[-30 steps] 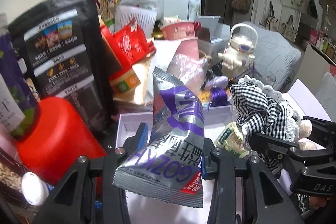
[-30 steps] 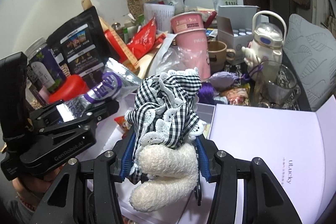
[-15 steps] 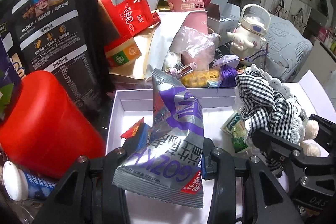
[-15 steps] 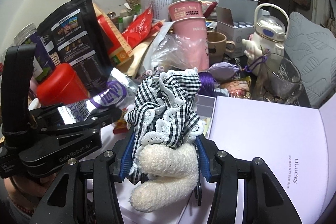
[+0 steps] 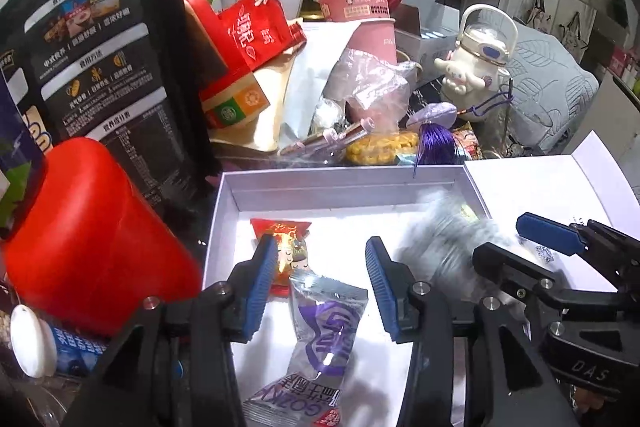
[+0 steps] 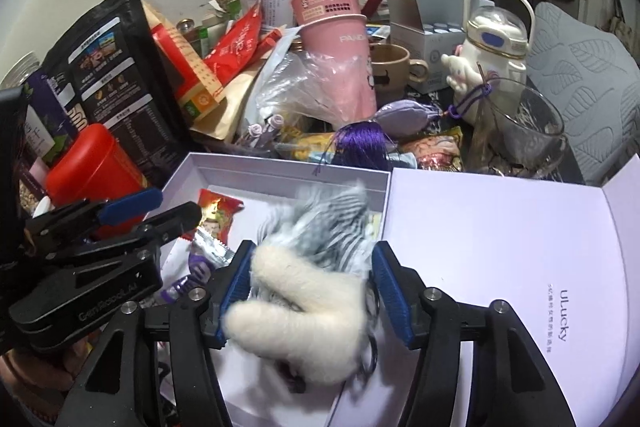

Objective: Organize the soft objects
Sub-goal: 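Open both tools to drop the packet and plush into the lavender box, then withdraw both open tools from the box back over the table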

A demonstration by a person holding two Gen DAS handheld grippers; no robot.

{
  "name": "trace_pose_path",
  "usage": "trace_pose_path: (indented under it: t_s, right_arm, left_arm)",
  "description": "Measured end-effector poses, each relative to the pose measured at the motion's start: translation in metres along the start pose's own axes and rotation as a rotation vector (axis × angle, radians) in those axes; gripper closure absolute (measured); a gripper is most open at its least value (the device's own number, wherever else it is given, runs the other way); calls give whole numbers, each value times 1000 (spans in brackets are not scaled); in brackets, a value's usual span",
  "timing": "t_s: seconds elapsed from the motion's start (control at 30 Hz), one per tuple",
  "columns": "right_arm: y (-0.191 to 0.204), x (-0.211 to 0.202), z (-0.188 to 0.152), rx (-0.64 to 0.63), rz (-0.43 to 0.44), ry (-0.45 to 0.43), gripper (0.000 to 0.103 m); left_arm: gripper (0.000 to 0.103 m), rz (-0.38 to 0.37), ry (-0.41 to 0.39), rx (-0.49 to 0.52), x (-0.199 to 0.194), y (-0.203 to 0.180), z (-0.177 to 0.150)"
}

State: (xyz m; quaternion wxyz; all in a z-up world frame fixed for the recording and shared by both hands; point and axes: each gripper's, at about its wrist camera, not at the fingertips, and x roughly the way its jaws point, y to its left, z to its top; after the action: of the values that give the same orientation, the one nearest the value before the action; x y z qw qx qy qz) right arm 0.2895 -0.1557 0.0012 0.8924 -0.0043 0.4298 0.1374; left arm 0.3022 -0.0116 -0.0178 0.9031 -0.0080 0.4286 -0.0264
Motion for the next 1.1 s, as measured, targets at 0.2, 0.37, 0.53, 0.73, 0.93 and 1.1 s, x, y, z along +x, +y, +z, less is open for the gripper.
trace_pose_path:
  t_s: [0.2, 0.37, 0.53, 0.73, 0.93, 1.1]
  right_arm:
    - [4, -2, 0, -16, -5, -5, 40]
    - [7, -11, 1, -26, -17, -26, 40]
    - [8, -26, 3, -25, -7, -62, 35]
    - [11, -44, 4, -31, 1, -98, 31]
    - [15, -59, 5, -40, 2, -135, 27]
    - [18, -73, 5, -46, 6, -165, 23]
  left_arm:
    - [57, 10, -8, 9, -3, -2, 0]
    - [57, 33, -30, 19, -13, -2, 2]
    - [57, 47, -67, 19, -27, 1, 4]
    - [57, 59, -90, 10, -39, 4, 7]
    - [9, 74, -123, 12, -53, 7, 9]
    - [3, 81, -176, 2, -74, 9, 10]
